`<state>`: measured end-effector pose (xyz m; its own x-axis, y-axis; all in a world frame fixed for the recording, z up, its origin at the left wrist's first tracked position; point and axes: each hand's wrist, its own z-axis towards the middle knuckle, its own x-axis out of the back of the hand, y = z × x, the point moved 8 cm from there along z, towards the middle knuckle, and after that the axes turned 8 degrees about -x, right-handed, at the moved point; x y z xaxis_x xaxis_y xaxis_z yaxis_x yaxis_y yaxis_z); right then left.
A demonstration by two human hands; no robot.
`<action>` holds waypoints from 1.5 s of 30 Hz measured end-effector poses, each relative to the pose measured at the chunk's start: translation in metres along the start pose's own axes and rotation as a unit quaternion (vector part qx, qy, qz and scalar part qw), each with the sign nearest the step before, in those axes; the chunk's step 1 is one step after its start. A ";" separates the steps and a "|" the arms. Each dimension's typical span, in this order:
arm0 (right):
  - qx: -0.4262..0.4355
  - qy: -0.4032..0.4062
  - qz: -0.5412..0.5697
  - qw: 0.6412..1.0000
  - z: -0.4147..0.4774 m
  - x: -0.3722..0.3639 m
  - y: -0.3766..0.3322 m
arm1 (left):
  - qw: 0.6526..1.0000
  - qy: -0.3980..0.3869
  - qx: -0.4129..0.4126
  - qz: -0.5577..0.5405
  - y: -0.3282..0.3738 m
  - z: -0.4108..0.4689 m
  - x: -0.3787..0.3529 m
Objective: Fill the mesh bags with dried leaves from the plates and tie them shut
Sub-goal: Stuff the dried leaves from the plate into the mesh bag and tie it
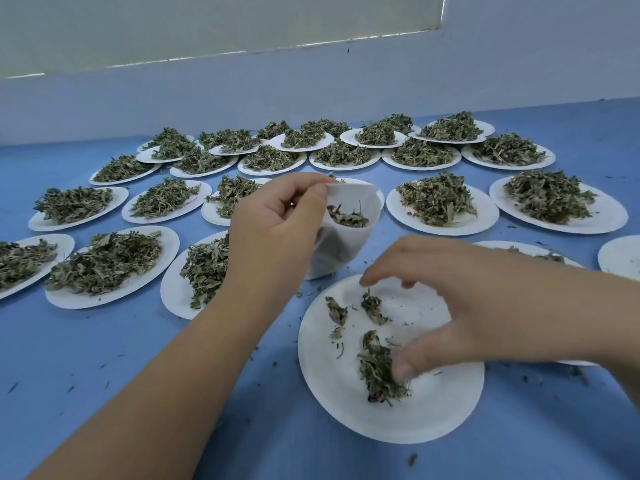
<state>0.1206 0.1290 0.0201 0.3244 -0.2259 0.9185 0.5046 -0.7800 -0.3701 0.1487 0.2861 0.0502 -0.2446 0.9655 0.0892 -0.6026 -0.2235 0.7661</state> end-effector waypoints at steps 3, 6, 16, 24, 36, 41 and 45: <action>0.017 -0.043 -0.028 0.999 0.005 -0.020 -0.002 | 1.000 -0.001 -0.004 0.007 -0.001 0.000 0.000; 0.033 -0.046 -0.037 0.998 0.007 -0.028 -0.005 | 1.000 0.000 -0.008 0.016 0.000 0.000 0.001; 0.072 -0.021 -0.030 0.997 0.014 -0.035 -0.009 | 1.000 -0.011 -0.004 0.020 -0.003 0.000 0.000; 0.090 -0.026 -0.027 0.995 0.007 -0.038 -0.024 | 0.999 -0.005 -0.036 0.040 0.000 0.000 0.000; 0.083 -0.040 -0.033 0.995 -0.001 -0.034 -0.033 | 0.988 -0.006 -0.104 0.112 0.009 -0.001 0.000; 0.076 -0.032 -0.019 0.996 0.001 -0.032 -0.031 | 0.979 -0.019 -0.123 0.162 0.010 -0.003 -0.005; 0.063 -0.022 0.040 0.997 0.003 -0.022 -0.025 | 0.978 -0.022 -0.125 0.165 0.012 -0.004 -0.005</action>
<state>0.1031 0.1556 0.0085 0.4017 -0.2565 0.8791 0.5708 -0.6805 -0.4594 0.1400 0.2782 0.0566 -0.4264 0.8394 0.3370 -0.6646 -0.5434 0.5128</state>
